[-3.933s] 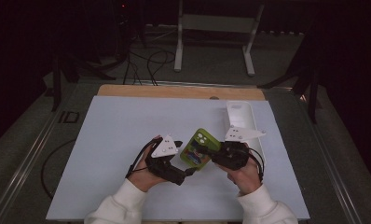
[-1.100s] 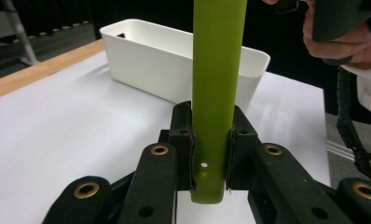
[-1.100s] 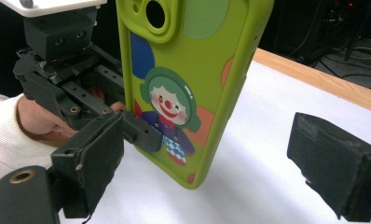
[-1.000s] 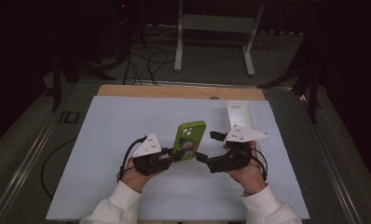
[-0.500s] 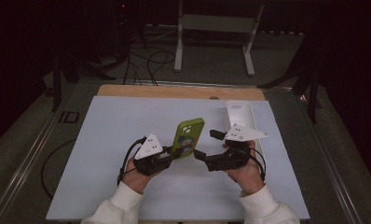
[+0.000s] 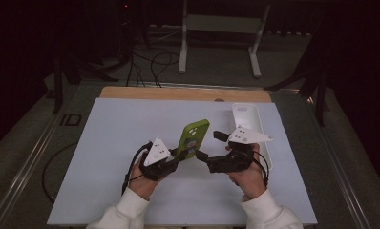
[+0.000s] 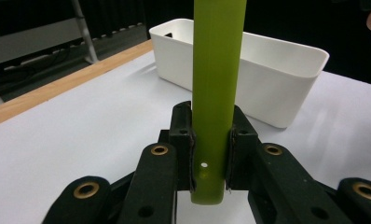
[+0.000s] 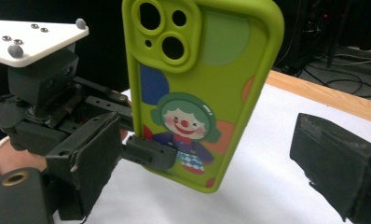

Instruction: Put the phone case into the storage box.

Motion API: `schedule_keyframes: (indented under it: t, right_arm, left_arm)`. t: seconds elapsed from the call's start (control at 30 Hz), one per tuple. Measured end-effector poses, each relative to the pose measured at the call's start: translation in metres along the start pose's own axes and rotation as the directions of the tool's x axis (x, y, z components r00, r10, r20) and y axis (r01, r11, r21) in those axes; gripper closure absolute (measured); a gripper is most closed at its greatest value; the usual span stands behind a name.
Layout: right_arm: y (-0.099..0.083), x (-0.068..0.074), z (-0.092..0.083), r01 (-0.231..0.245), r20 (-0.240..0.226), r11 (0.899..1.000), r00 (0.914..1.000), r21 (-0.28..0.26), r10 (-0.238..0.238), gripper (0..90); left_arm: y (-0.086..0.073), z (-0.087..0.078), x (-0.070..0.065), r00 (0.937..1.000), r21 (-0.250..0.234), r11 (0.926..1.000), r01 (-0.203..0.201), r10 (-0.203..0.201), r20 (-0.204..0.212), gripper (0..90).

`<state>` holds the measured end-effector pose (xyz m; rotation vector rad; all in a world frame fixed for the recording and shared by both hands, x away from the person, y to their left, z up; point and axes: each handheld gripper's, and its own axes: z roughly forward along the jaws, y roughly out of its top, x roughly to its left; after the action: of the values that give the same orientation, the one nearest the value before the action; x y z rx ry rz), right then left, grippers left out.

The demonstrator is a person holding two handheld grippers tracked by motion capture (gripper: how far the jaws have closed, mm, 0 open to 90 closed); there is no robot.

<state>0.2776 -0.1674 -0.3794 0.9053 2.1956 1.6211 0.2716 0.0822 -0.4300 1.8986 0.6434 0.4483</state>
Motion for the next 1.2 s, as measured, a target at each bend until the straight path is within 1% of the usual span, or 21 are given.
schedule_keyframes:
  t: [0.13,0.3,0.6,0.67,0.8,0.87,1.1,1.2]
  right_arm:
    - [0.000,0.001,0.001,0.001,0.011,1.000,0.9999,-0.007,-0.001,8.7]
    - [0.001,0.001,0.001,-0.011,0.025,1.000,0.9996,-0.019,0.012,8.7]
    - [0.003,0.002,0.003,-0.020,0.043,0.999,0.9989,-0.032,0.022,8.7]
    - [0.003,0.003,0.004,-0.020,0.054,0.999,0.9983,-0.032,0.021,8.7]
    - [0.005,0.003,0.005,-0.031,0.065,0.999,0.9973,-0.044,0.033,8.7]
    - [0.006,0.003,0.007,-0.037,0.063,0.998,0.9972,-0.044,0.040,8.7]
    - [0.010,0.007,0.011,-0.039,0.078,0.998,0.9960,-0.058,0.044,8.8]
    - [0.012,0.008,0.012,-0.042,0.081,0.997,0.9956,-0.062,0.047,8.8]
  left_arm:
    - [-0.001,0.002,-0.002,0.9997,-0.002,0.9999,0.011,-0.011,-0.021,77.1]
    - [-0.001,0.004,-0.003,0.9993,0.003,0.9999,0.011,-0.011,-0.036,77.1]
    - [-0.003,0.007,-0.006,0.9975,0.003,0.9996,0.030,-0.029,-0.064,77.1]
    - [-0.003,0.007,-0.006,0.9965,0.001,0.9995,0.031,-0.031,-0.077,77.1]
    - [-0.004,0.008,-0.007,0.9945,-0.006,0.9988,0.048,-0.049,-0.093,77.1]
    - [-0.004,0.008,-0.007,0.9936,-0.009,0.9987,0.050,-0.051,-0.101,77.1]
    - [-0.005,0.008,-0.008,0.9899,-0.013,0.9982,0.059,-0.060,-0.128,77.1]
    - [-0.005,0.008,-0.009,0.9887,-0.023,0.9976,0.065,-0.068,-0.134,77.1]
